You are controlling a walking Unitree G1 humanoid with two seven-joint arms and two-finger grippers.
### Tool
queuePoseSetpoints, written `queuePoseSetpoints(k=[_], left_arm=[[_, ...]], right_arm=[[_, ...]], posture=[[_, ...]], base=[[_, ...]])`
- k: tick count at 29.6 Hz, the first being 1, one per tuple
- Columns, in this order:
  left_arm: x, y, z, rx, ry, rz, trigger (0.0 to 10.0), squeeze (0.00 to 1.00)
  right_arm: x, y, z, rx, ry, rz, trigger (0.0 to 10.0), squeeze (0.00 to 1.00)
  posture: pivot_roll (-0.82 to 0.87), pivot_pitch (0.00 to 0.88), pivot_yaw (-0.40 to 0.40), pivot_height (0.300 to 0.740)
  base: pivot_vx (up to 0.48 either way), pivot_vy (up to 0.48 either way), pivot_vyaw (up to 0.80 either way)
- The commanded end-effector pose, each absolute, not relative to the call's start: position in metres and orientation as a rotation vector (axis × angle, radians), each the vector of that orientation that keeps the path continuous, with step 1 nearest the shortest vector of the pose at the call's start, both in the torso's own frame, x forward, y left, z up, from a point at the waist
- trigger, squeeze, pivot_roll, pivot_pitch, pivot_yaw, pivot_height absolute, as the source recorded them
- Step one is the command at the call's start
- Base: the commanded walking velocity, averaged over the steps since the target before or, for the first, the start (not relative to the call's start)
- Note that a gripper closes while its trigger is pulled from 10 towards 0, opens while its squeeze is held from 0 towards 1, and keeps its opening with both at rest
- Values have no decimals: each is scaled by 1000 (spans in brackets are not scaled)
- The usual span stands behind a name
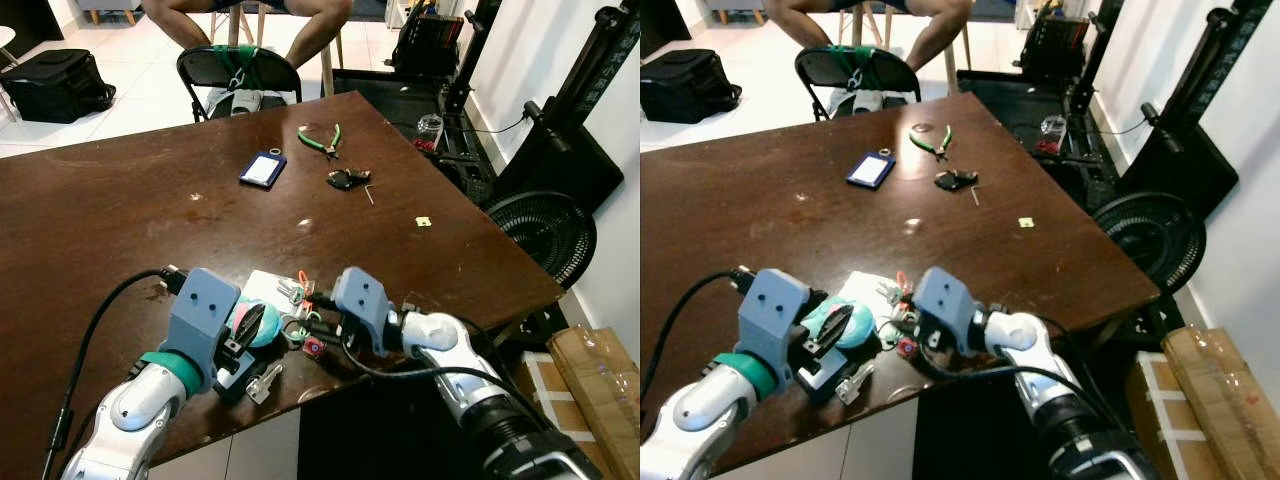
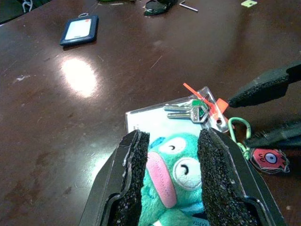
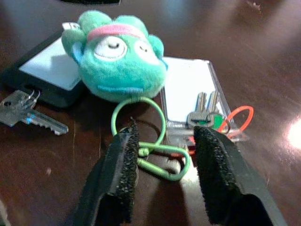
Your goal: Hang keys on a hook
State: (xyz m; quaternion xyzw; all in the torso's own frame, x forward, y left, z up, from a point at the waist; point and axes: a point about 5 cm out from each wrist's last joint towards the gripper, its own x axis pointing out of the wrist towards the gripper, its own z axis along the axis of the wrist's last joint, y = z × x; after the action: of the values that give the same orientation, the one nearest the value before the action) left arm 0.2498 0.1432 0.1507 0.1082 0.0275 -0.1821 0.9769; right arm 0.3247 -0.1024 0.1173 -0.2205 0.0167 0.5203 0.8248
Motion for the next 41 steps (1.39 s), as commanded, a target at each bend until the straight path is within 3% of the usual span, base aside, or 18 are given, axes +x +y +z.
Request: queuePoseSetpoints(k=[1,6,7,15,30,31,34,35,37,39,41], left_arm=[[247,144,146,223,79,-364,10000,0],[249,141,147,221,76,-372,10000,0],[249,141,147,221,75,-372,10000,0],[245,144,146,222,82,-347,10000,0],[243,143,145,218,91,-343,10000,0],[243,143,145,218,92,-345,10000,0],[243,143,145,218,94,-346,10000,0],[243,143,145,218,95,-348,10000,0],[243,143,145,218,95,-348,10000,0],[244,143,145,220,97,-350,10000,0],[244,143,145,220,97,-350,10000,0]], right_arm=[[323,-103,114,-473,52,1102,10000,1000],[334,-99,113,-470,57,1031,10000,1000],[341,-92,116,-457,53,1001,10000,0],[359,-70,134,-427,28,956,10000,0],[360,-75,125,-471,64,948,10000,0],[360,-82,122,-482,75,936,7608,0],[360,-89,120,-491,86,925,7373,0],[360,-93,119,-497,94,917,4706,0],[360,-93,119,-497,94,917,4706,0],[360,-96,117,-505,102,911,1569,0],[360,-96,117,-505,102,911,1569,0]], posture=[[8,78,72,740],[14,83,70,740],[23,86,66,740],[39,91,51,740],[32,118,57,740],[32,118,57,740],[26,121,62,740],[26,121,62,740],[26,121,62,740],[23,121,67,740],[23,121,67,740]], base=[[0,0,0],[0,0,0],[0,0,0],[0,0,0],[0,0,0],[0,0,0],[0,0,0],[0,0,0],[0,0,0],[0,0,0],[0,0,0]])
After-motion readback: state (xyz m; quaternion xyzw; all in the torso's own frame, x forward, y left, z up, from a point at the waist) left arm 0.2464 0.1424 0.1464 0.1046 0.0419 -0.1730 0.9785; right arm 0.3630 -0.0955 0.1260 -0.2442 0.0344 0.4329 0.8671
